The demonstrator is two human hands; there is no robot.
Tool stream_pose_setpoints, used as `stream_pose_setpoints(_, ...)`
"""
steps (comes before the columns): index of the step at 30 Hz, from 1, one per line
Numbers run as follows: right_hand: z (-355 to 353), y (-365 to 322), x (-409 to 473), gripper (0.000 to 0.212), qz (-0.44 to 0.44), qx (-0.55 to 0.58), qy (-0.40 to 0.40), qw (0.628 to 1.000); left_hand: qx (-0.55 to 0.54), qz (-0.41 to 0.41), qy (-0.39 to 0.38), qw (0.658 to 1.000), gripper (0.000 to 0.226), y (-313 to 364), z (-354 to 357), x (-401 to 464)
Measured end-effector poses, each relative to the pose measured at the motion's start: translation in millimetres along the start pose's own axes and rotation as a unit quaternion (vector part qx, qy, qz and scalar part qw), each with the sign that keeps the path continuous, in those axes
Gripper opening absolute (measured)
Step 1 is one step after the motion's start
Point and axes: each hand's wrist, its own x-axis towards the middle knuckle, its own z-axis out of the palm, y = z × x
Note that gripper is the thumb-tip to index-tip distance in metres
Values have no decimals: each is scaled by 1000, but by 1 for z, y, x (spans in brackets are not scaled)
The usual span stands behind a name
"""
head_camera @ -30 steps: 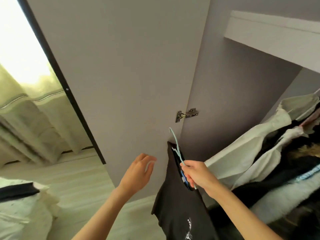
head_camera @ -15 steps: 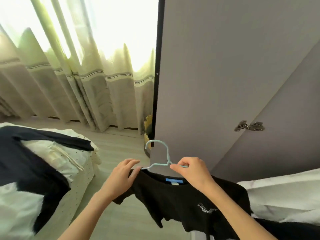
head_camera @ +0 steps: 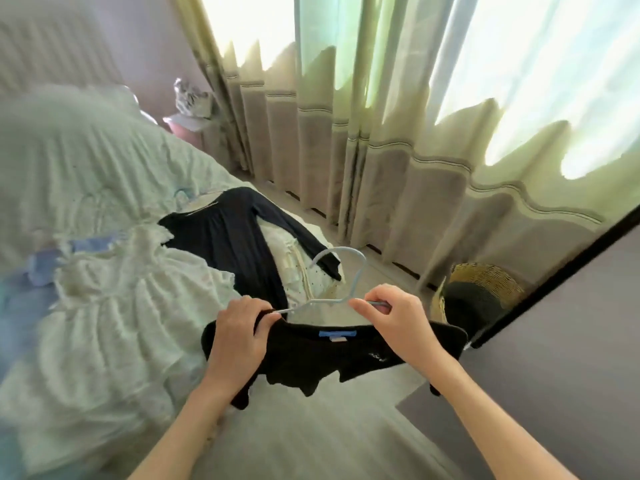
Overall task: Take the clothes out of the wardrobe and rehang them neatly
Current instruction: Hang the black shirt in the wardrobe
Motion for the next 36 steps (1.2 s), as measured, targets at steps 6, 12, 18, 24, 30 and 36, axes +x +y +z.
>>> stream_pose_setpoints(6,40,-31,56,22,-122,-16,-74,990,34,-125,122,984,13,-21,-37,-12)
stream_pose_setpoints(12,70,-38,95,28,-242,-75,-114,961,46,-246,240,938,6,-23,-77,-29)
stream_pose_setpoints(18,115,-70,113,25,-264,-31,-180,947,157,-317,329,875,6,-20,-119,-54)
stream_pose_setpoints(24,166,-147,119,23,-248,98,-221,938,330,-314,388,801,10,-29,-185,-63)
stream_pose_setpoints(30,217,-210,126,21,-262,133,-207,933,428,-268,416,756,20,-69,-248,-61)
stream_pose_setpoints(36,287,-280,141,20,-286,134,-203,927,445,-243,420,753,30,-148,-318,-57)
